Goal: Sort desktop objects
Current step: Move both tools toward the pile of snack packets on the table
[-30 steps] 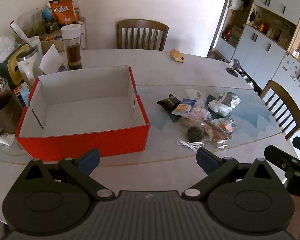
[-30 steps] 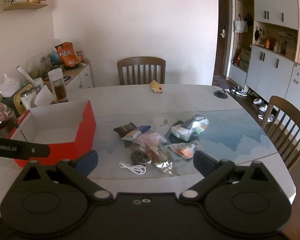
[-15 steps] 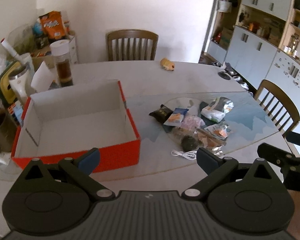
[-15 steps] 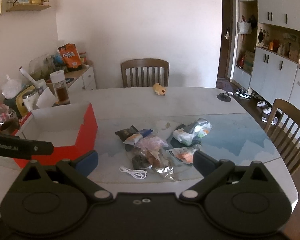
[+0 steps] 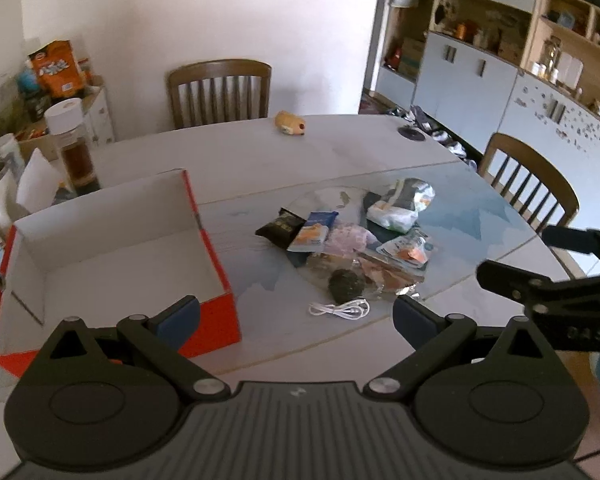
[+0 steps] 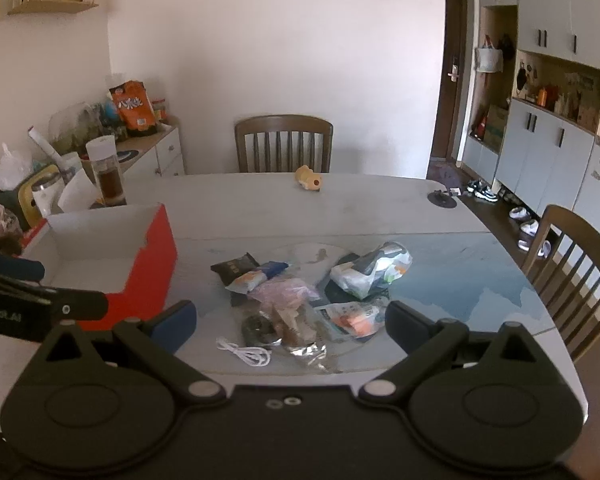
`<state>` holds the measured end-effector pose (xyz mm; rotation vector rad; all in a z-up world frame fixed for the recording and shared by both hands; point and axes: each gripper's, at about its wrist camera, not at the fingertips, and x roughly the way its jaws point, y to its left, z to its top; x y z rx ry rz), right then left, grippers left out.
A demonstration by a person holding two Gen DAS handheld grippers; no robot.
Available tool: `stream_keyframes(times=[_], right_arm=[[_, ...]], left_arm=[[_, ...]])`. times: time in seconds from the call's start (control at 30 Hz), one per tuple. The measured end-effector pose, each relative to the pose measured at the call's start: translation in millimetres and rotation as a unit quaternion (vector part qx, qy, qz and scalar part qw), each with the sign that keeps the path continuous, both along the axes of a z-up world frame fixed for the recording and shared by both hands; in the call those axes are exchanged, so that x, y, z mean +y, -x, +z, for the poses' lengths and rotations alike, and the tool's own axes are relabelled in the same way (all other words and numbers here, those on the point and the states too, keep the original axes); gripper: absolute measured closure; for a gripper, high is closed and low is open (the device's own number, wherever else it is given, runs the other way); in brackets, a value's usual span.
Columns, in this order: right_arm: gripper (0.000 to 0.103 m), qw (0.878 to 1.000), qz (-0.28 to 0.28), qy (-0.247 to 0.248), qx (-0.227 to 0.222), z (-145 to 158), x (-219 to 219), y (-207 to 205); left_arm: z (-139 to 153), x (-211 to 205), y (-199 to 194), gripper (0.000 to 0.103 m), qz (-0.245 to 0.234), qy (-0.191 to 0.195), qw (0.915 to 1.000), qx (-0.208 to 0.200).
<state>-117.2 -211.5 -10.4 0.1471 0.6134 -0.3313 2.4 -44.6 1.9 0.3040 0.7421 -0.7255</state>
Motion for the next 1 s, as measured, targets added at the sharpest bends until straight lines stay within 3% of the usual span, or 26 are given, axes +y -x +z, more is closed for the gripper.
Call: stream_keyframes(times=[0.47, 1.0], right_arm=[[0.003, 0.998, 0.037, 0.02, 0.04, -38, -19, -24], [0.004, 0.994, 0.074, 0.027, 0.081, -79, -45, -51]], left_arm=[[-33, -31, 4, 0.0, -0.086, -0.004, 0.9962, -0.013], [-90, -68, -7, 0.0, -0.104, -0.037, 0.9938, -0.017]])
